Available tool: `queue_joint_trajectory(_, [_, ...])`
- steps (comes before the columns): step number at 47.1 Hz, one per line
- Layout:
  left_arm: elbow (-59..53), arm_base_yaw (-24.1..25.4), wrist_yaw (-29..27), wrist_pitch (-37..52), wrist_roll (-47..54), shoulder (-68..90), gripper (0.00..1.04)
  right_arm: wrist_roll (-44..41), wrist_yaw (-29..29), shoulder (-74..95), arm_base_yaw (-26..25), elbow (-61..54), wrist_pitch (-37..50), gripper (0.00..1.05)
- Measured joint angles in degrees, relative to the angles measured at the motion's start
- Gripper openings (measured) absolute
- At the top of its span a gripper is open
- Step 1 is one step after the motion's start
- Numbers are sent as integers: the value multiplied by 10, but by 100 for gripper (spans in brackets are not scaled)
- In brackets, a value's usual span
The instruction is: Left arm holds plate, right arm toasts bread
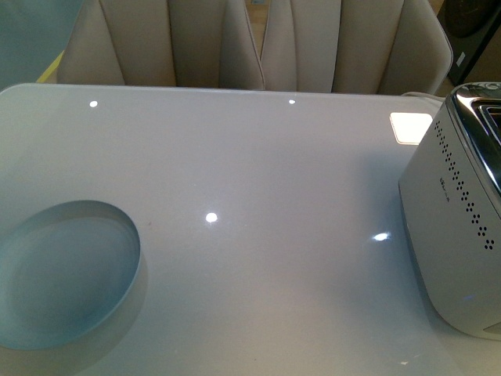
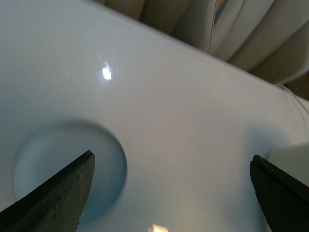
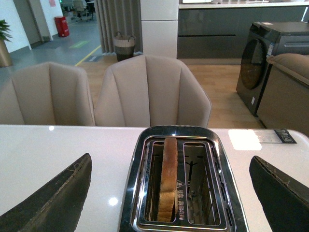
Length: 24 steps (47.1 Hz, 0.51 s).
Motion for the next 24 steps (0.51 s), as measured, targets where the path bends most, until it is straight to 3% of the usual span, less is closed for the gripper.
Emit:
queue_joint_trajectory(2, [-32,-1,-37,89,35,-8,90,0,0,0,0,0,0,96])
queue_joint_trajectory(4, [-94,3,-70,237,103,-26,81,0,0,0,0,0,0,96])
queue_joint_trajectory(9, [-207,31,-61,460,218,-74,58,0,0,0,0,0,0,96])
queue_joint_trajectory(19, [-302,78,-14,483,263,-160,8,0,0,0,0,0,0,96])
queue_joint_trajectory(24, [-325,92,-1,474,265,-195,3,0,0,0,0,0,0,96])
